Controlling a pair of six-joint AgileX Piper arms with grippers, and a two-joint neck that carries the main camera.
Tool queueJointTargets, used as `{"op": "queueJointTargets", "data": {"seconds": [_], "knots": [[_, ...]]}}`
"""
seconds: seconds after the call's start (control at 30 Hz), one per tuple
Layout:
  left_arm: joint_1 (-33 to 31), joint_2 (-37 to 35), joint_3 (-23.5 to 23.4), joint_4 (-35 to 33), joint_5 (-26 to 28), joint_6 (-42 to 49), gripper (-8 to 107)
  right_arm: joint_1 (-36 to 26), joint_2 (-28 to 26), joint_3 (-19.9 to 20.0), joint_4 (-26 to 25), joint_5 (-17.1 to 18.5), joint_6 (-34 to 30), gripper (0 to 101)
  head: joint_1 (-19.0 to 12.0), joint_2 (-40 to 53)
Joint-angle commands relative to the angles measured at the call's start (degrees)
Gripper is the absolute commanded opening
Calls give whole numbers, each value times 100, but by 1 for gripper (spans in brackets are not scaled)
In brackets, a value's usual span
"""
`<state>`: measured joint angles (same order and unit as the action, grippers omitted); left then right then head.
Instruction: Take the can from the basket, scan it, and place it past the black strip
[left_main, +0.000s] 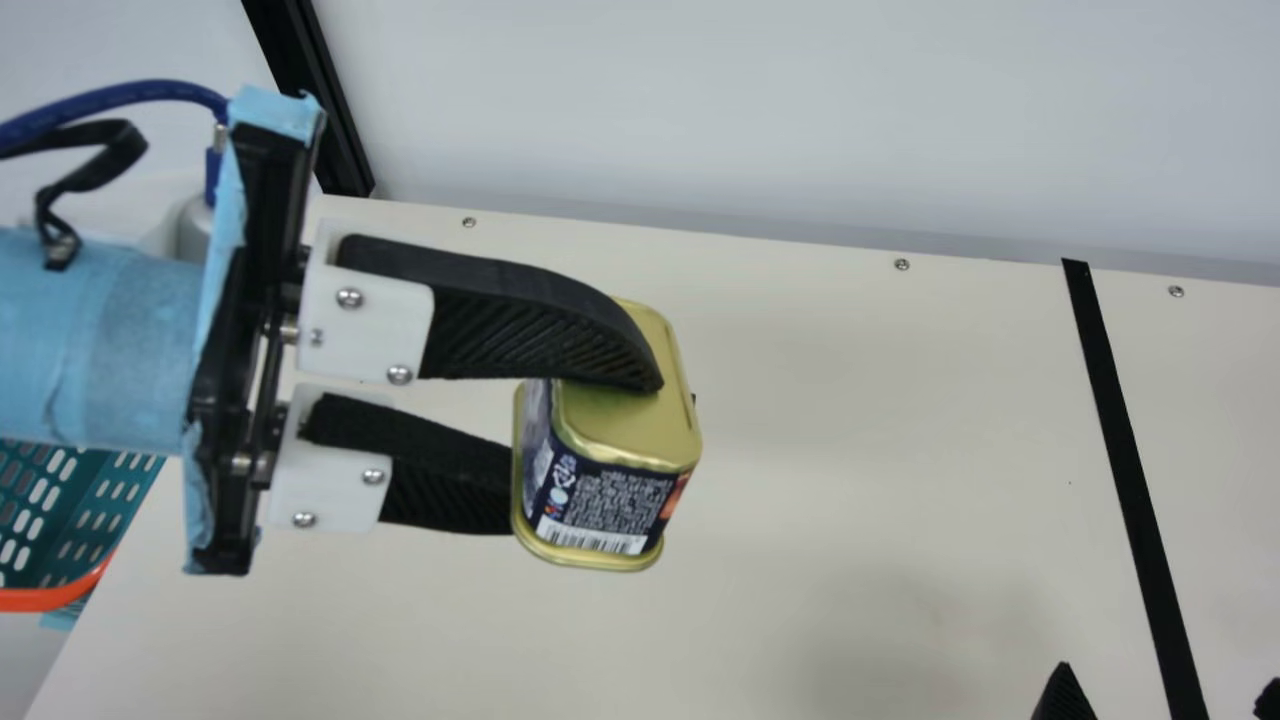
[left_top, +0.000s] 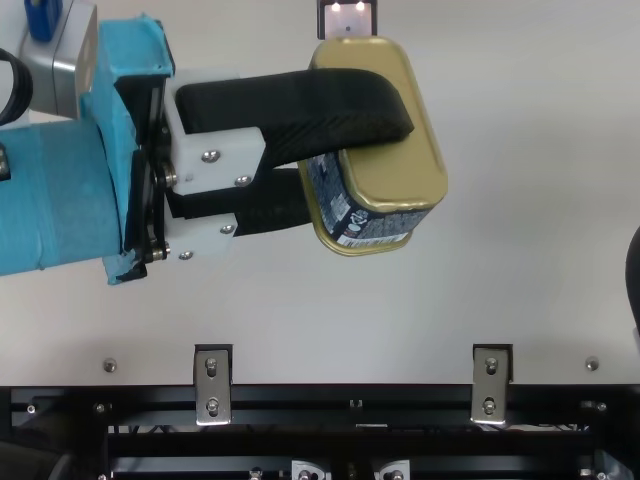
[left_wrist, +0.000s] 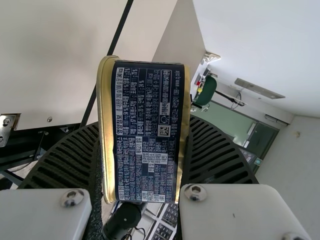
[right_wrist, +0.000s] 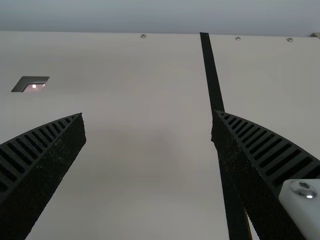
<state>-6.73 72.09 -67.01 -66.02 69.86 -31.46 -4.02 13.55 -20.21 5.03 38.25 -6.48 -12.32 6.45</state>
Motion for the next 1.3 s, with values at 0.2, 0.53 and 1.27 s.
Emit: {"op": "queueJointTargets", "data": {"seconds": [0.2,0.53,1.27], "knots": [[0,0,0,0,0,0,10,0,0,0,0,0,0,101,-13,-72],[34,-35,69,-67,-141,116,10,0,0,0,0,0,0,101,-13,-72],[-1817,-375,797,1091,-3815,2046,10,0,0,0,-6,0,0,101,-13,-72]]}}
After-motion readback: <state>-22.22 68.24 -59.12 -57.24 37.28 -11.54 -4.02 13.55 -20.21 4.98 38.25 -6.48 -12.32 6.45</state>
